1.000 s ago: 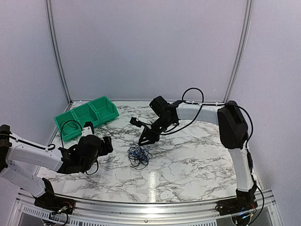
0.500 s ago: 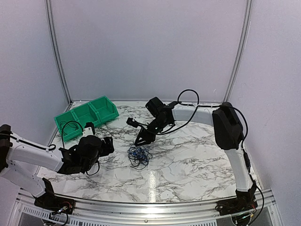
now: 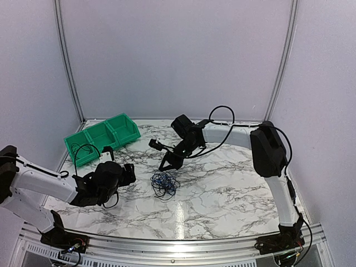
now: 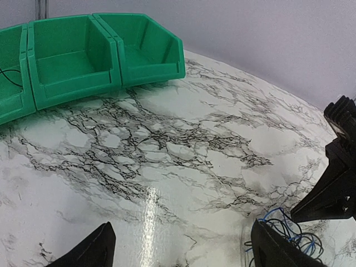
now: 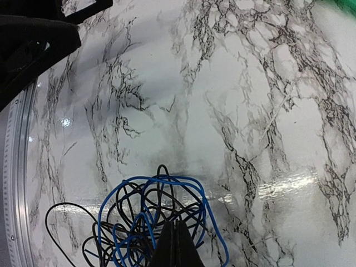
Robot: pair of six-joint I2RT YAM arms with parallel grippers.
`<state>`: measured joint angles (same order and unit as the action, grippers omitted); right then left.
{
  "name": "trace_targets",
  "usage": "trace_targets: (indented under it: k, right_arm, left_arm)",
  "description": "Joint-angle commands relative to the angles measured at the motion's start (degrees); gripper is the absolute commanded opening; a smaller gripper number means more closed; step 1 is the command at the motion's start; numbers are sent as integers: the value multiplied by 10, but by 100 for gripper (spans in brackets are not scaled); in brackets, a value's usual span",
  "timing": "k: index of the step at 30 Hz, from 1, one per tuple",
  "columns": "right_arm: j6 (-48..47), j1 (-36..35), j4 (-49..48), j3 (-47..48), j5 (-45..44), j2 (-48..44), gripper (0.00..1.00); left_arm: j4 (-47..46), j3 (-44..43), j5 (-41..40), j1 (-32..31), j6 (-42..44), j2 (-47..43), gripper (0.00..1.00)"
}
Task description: Untangle the cables
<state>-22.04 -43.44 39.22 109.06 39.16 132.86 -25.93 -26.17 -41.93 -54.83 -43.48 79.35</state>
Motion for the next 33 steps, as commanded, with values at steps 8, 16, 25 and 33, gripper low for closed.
trace_targets:
  k: [8, 16, 25, 33]
  right_arm:
    - [22, -13, 14, 10, -1, -20, 28]
    - [26, -21, 17, 23, -8, 4, 23]
    - [36, -21, 18, 29, -6, -34, 0]
    - [63, -32, -44, -31, 73, -149, 0]
  left_arm:
    - [-18, -9, 6, -3, 0, 20, 87]
    - [-19, -10, 12, -4, -4, 22, 87]
    - [-75, -6, 39, -3, 20, 41, 87]
    - [-383, 29, 191, -3, 126, 116, 80]
